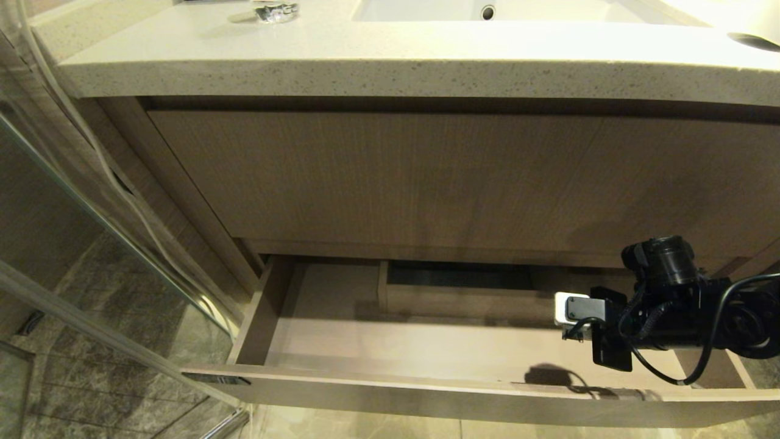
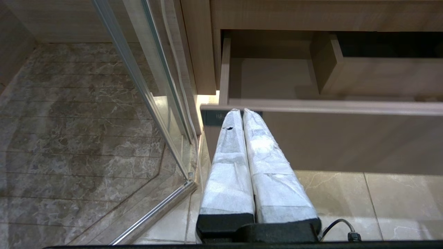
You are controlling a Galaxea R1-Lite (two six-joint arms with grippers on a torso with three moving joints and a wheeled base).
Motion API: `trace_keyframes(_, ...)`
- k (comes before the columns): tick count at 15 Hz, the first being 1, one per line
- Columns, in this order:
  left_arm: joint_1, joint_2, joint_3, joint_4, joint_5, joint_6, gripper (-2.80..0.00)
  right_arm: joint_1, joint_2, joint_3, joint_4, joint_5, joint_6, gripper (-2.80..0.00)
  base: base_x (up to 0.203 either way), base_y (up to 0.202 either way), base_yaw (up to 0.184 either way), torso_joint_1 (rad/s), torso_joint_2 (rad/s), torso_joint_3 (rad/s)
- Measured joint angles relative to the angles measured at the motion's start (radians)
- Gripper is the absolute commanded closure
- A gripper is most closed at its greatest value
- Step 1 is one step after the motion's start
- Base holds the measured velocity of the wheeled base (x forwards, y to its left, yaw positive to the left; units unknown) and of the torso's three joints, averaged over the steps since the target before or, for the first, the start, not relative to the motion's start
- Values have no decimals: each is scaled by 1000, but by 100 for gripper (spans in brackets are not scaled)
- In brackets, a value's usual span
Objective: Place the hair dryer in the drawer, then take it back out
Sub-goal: Pull open the drawer
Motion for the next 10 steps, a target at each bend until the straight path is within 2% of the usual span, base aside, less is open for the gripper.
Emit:
trace_keyframes(3, 0, 0, 0, 0, 0, 0, 0, 0, 6, 24, 22, 0, 0, 0, 0, 0, 0, 0, 0, 0)
trace_keyframes(7, 0, 0, 0, 0, 0, 0, 0, 1, 34, 36, 170, 3, -6, 0, 0, 0, 0, 0, 0, 0)
trace_keyframes(10, 0, 0, 0, 0, 0, 0, 0, 20, 60, 42, 217, 3, 0, 0, 0, 0, 0, 0, 0, 0)
